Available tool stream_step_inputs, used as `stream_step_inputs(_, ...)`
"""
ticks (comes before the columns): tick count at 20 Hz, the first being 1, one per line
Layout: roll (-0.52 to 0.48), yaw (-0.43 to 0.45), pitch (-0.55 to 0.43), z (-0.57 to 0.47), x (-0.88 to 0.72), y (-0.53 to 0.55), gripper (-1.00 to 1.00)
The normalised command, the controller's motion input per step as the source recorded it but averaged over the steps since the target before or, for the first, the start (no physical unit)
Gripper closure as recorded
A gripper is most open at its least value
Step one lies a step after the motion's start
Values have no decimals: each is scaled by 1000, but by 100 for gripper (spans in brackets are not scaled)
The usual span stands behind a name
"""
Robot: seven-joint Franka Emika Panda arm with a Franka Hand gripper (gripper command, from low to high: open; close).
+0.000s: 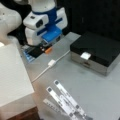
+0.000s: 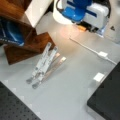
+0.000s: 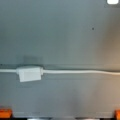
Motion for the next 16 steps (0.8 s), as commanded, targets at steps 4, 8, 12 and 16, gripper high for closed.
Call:
stream_step_inputs(4,-72,171,33,-32,52,43,-100)
stream_step_inputs(8,-69,193,34,-71,165,135,-100)
stream_step_inputs(12,-2,92,38,-67,296,266,-100)
stream_step_inputs(16,79,33,21,-27,372,353,-100)
